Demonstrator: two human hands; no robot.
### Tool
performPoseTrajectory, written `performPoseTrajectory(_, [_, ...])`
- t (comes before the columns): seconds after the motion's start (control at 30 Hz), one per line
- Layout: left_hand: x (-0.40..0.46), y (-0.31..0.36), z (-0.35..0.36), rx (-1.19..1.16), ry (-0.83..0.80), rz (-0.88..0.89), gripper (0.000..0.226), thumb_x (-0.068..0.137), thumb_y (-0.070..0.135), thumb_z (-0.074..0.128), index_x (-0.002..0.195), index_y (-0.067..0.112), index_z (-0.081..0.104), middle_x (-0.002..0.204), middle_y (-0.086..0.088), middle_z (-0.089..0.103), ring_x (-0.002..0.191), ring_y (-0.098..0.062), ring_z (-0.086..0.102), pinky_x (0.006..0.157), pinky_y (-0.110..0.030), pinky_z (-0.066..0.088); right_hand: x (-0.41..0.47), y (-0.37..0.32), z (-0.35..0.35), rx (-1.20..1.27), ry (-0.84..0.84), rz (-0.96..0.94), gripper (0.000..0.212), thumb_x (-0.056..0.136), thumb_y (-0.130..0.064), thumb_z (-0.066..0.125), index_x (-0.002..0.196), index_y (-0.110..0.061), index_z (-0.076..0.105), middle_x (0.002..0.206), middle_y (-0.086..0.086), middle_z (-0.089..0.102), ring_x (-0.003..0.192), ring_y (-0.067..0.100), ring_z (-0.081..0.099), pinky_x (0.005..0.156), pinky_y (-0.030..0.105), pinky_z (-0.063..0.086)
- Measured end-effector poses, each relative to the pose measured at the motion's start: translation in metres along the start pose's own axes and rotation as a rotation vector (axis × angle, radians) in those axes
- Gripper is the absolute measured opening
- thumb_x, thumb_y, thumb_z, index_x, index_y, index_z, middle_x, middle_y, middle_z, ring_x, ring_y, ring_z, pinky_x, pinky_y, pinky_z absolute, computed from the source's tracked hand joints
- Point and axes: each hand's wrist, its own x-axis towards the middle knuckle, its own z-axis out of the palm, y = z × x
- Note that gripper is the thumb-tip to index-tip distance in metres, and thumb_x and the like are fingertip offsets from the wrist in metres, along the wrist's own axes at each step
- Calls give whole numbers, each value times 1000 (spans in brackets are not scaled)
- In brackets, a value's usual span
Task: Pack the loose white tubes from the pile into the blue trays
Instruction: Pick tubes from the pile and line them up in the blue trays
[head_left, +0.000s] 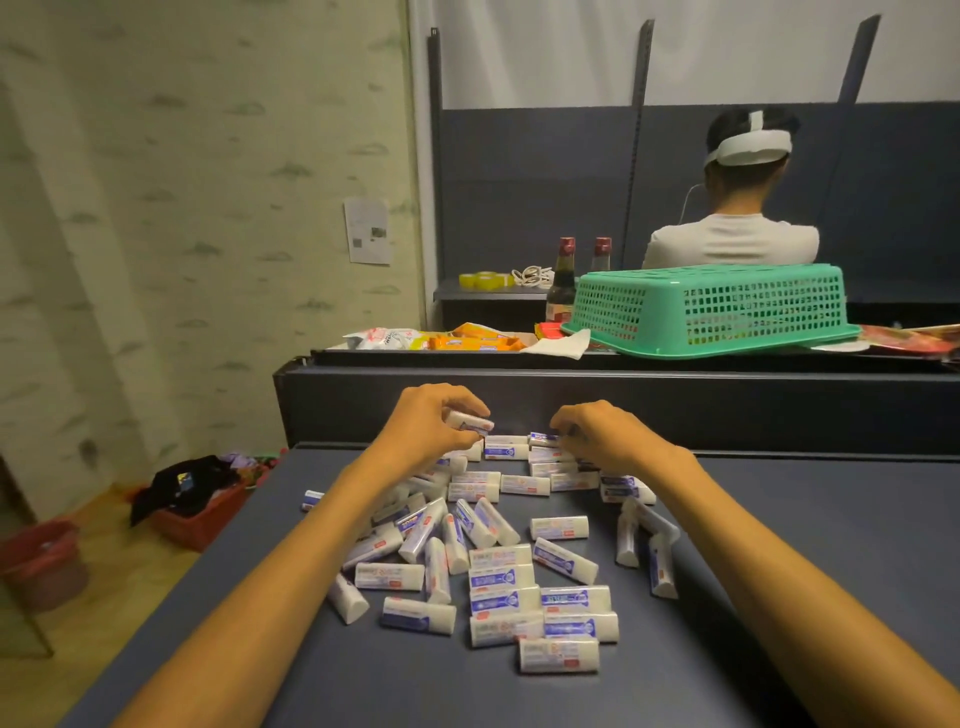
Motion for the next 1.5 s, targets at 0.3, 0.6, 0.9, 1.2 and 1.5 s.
performPoseTrajectory(0.3, [-1, -14, 0, 96, -24, 100, 27, 81, 17, 73, 108, 18, 72, 102, 6, 71, 87, -4, 64, 82, -20, 53, 10, -1, 5, 49, -10, 49, 17, 88, -25, 69, 104, -19, 72, 103, 0, 67, 80, 14, 61, 68, 26, 48])
performPoseTrajectory(0.6, [-2, -27, -3, 109, -20, 124, 35, 80, 6, 68, 114, 16, 68, 107, 2, 69, 91, -7, 62, 85, -26, 54, 8, -5, 10, 63, 56, 134, 20, 87, -29, 69, 103, -24, 57, 103, -1, 63, 87, 19, 60, 77, 36, 54])
performPoseTrajectory(0.9, [-9, -32, -10, 58, 10, 184, 34, 81, 6, 68, 114, 17, 68, 106, 3, 70, 92, -6, 64, 85, -24, 54, -13, -13, 3, 705, 276, 195, 18, 82, -10, 71, 95, -22, 72, 85, 6, 71, 79, 18, 66, 74, 30, 53])
performPoseTrajectory(1.2, [-19, -24, -4, 5, 1, 234, 31, 81, 8, 71, 111, 14, 69, 105, 0, 71, 92, -11, 65, 85, -26, 54, -38, -25, 2, 1009, 392, 301, 26, 78, 2, 74, 100, -10, 65, 91, 5, 68, 78, 12, 64, 65, 15, 49])
performPoseTrajectory(1.5, [-27, 13, 16, -25, 18, 272, 31, 79, 4, 69, 109, 14, 71, 104, 2, 72, 93, -9, 65, 87, -23, 53, -85, -11, -7, 1176, 409, 255, 31, 89, -2, 64, 116, -16, 64, 91, 6, 70, 84, 19, 68, 79, 29, 55])
